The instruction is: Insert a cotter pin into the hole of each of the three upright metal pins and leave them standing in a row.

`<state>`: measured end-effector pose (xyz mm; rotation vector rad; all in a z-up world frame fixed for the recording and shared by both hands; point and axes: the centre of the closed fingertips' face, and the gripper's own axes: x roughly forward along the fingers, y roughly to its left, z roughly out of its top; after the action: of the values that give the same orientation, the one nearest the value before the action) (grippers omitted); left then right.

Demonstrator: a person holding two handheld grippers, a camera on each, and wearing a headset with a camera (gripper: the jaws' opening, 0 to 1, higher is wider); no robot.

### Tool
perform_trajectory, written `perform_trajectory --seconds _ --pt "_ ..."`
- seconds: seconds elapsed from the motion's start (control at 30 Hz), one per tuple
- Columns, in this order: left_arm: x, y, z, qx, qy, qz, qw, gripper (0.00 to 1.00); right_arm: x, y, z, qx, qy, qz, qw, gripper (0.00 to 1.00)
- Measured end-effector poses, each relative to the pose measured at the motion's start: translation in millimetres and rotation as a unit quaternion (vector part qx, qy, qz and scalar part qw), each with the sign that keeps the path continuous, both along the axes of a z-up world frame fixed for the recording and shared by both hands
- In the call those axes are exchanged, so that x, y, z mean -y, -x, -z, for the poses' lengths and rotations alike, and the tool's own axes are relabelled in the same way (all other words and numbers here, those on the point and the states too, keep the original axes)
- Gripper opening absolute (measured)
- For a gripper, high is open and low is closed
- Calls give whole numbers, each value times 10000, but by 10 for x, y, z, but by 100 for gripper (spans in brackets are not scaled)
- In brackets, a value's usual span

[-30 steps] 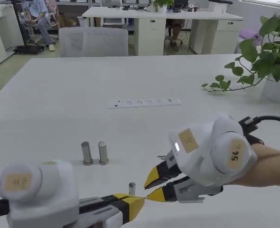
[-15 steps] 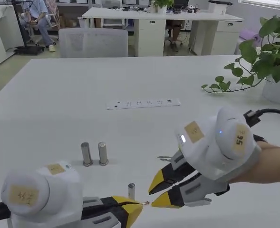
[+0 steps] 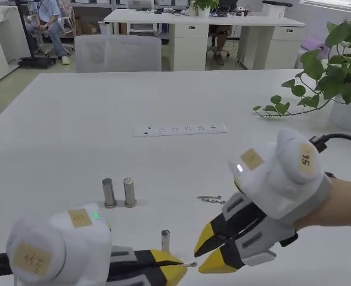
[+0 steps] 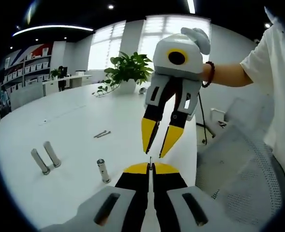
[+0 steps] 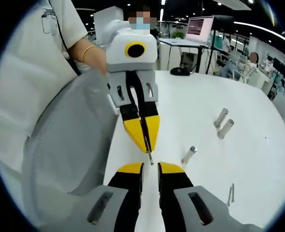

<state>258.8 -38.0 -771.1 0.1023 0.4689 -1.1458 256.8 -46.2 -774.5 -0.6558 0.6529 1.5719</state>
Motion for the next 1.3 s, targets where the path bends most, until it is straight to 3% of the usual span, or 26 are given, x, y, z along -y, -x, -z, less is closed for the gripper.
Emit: perform_trajectory --seconds 0.6,1.07,1.3 --pt "97 156 -48 235 26 562 9981 0 13 161 59 -445 -87 -201 9988 9" --pt "110 195 -64 290 34 697 9971 0 6 227 73 -497 -52 -321 9982 5" --pt "101 198 -58 316 5 710 9970 0 -7 226 78 -323 -57 -388 9987 3"
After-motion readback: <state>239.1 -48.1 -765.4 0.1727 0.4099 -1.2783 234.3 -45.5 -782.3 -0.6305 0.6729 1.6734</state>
